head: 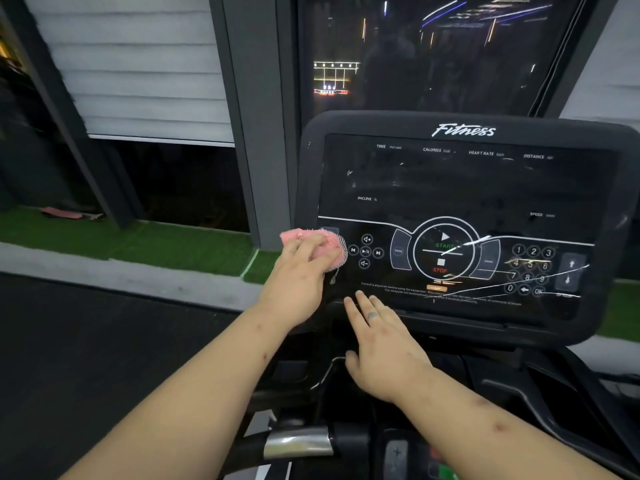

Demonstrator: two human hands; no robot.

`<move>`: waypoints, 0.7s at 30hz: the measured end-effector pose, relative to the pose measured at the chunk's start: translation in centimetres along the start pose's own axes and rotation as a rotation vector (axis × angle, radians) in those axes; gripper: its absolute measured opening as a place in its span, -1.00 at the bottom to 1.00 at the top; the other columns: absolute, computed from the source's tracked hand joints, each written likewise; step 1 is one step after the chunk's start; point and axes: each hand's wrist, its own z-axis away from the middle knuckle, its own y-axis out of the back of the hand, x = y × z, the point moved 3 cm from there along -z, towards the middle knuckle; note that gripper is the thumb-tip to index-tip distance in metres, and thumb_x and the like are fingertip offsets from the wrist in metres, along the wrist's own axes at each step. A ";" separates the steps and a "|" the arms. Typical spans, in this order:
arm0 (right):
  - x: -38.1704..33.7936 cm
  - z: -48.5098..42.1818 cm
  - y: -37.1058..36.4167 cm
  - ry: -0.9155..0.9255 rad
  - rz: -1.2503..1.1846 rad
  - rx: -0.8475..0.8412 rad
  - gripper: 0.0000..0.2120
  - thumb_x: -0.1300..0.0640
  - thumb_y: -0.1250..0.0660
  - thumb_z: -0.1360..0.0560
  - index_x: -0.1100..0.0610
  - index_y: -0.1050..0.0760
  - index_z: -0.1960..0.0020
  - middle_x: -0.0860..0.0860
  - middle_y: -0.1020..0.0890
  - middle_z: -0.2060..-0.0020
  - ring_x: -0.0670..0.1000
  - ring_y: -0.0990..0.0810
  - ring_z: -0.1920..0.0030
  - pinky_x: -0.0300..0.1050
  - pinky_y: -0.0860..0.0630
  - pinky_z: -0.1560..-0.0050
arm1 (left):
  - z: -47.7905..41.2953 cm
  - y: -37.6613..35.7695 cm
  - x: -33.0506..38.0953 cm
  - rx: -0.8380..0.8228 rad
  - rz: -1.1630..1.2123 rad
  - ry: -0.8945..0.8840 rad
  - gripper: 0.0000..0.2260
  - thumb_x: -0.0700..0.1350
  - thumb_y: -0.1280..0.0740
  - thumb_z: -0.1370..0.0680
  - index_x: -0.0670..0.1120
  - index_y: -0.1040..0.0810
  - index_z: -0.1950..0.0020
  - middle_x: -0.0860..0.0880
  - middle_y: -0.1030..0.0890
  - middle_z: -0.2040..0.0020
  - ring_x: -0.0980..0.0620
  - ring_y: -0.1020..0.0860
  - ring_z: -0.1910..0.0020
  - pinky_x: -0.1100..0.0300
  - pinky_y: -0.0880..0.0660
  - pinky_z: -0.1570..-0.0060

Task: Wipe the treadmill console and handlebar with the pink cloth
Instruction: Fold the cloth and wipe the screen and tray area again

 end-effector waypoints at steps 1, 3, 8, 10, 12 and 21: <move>-0.1 -0.2 0.3 0.005 0.006 0.025 -0.21 -0.13 -0.14 -0.64 0.05 0.23 -0.69 0.09 0.17 -0.68 0.10 0.19 -0.67 0.05 0.13 -0.65 | -0.8 0.3 -0.2 0.002 -0.008 -0.007 -0.57 -0.30 -0.37 -0.53 -0.01 -0.61 -0.36 -0.08 -0.46 -0.43 -0.21 -0.40 -0.29 -0.23 -0.48 -0.28; -0.2 -0.8 1.3 0.009 0.011 0.090 -0.23 -0.16 -0.13 -0.65 0.04 0.18 -0.69 0.11 0.13 -0.68 0.10 0.16 -0.67 0.05 0.10 -0.65 | -2.0 0.8 -0.6 -0.002 -0.031 -0.020 -0.56 -0.31 -0.36 -0.53 0.01 -0.61 -0.37 -0.06 -0.45 -0.44 -0.19 -0.39 -0.28 -0.22 -0.47 -0.28; 0.7 -3.7 6.5 -0.043 0.079 0.251 -0.24 -0.20 -0.15 -0.63 -0.01 0.12 -0.69 0.12 0.14 -0.68 0.14 0.13 -0.67 0.16 0.06 -0.64 | -3.1 1.9 -0.6 -0.016 -0.050 -0.001 -0.54 -0.30 -0.37 -0.52 0.03 -0.59 -0.39 -0.04 -0.43 -0.45 -0.17 -0.37 -0.31 -0.14 -0.46 -0.32; 1.7 -5.1 8.8 -0.105 0.135 0.287 -0.19 -0.23 -0.18 -0.61 -0.05 0.15 -0.69 0.11 0.20 -0.67 0.14 0.16 -0.66 0.23 0.07 -0.63 | -2.8 1.9 -0.1 -0.022 -0.036 0.026 -0.56 -0.28 -0.36 -0.55 0.03 -0.58 -0.40 -0.03 -0.41 -0.47 -0.16 -0.35 -0.34 -0.10 -0.46 -0.34; 2.7 -6.1 10.4 -0.160 0.187 0.290 -0.15 -0.26 -0.22 -0.59 -0.07 0.19 -0.68 0.10 0.25 -0.66 0.14 0.18 -0.66 0.32 0.05 -0.61 | -2.2 1.7 0.3 -0.054 -0.027 0.057 -0.57 -0.23 -0.34 -0.60 0.05 -0.53 -0.45 -0.01 -0.36 -0.51 -0.14 -0.32 -0.40 -0.04 -0.45 -0.35; 3.8 -6.0 9.2 -0.160 0.331 0.237 -0.11 -0.17 -0.24 -0.62 -0.02 0.30 -0.67 0.14 0.37 -0.63 0.15 0.32 -0.64 0.36 -0.02 -0.57 | 2.3 -1.0 0.6 -0.129 -0.039 0.012 -0.45 -0.28 -0.34 -0.55 0.06 -0.43 -0.51 -0.02 -0.23 -0.55 -0.12 -0.26 -0.42 -0.04 -0.47 -0.35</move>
